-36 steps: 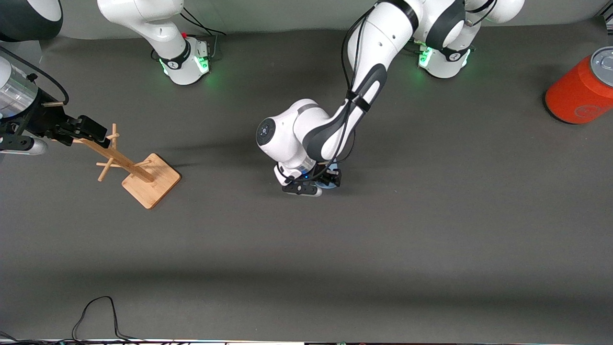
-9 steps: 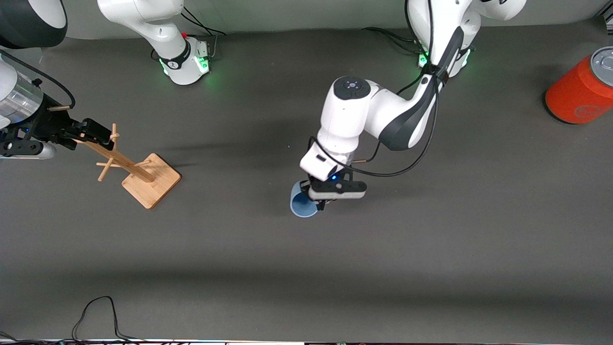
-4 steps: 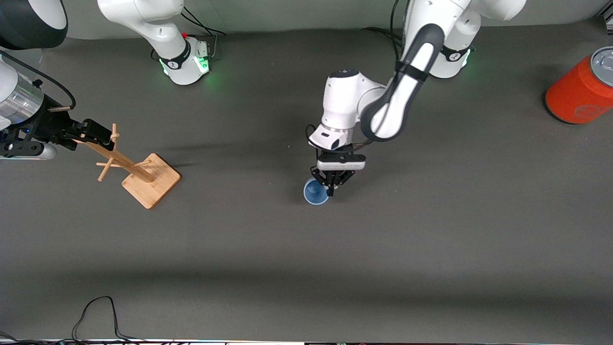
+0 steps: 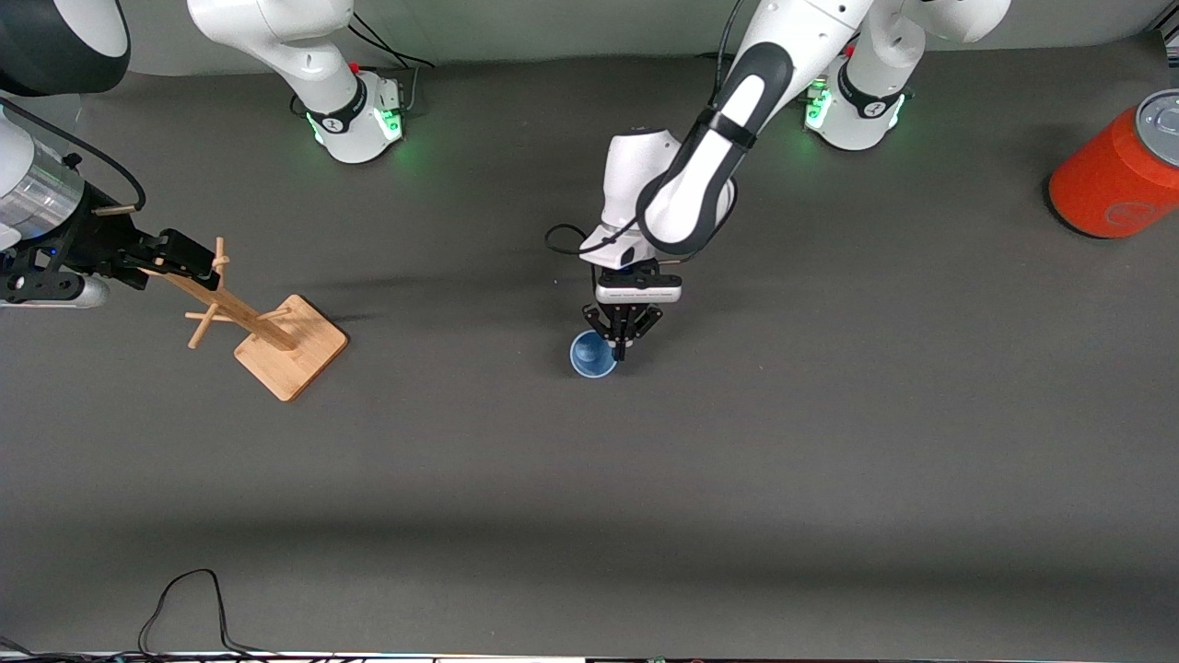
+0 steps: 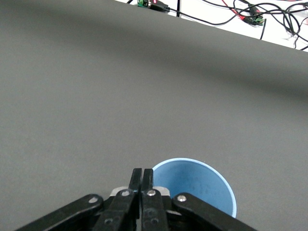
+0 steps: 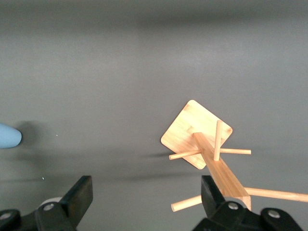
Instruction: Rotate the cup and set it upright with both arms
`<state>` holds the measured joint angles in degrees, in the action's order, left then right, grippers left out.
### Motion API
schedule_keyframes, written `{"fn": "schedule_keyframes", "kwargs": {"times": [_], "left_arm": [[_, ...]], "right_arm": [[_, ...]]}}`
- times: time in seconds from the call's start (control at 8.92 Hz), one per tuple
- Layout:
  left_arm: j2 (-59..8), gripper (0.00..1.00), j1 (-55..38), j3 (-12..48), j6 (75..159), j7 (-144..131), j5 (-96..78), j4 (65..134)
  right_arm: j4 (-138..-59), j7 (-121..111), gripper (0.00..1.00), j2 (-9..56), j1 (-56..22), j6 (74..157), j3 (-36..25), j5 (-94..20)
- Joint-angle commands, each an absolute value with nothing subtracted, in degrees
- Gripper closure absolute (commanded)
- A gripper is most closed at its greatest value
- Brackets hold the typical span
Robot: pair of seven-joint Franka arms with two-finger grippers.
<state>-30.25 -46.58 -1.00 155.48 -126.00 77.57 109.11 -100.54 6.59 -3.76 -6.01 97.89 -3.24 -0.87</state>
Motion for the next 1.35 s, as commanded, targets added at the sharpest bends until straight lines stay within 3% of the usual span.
{"fn": "schedule_keyframes", "kwargs": {"times": [0.0, 0.34, 0.9, 1.23], "left_arm": [[-29.6, 0.03, -48.4, -1.7, 153.8, -128.8, 79.2, 109.0], [-27.3, 0.0, -47.6, -1.7, 154.5, -128.4, 78.2, 108.6], [-29.6, 0.0, -45.4, -1.3, 154.0, -126.5, 76.3, 105.5], [-32.9, 0.0, -38.2, -1.0, 156.0, -98.0, 57.0, 102.1]], "right_arm": [[-99.8, 5.2, 0.0, -3.3, -5.5, 97.6, -3.3, -1.3], [-99.9, 5.2, 0.0, -3.2, -5.5, 97.5, -3.4, -0.4], [-99.8, 5.2, 0.0, -3.3, -5.7, 97.5, -3.4, 0.1], [-99.8, 5.3, 0.0, -3.2, -5.7, 97.5, -3.3, 0.1]]}}
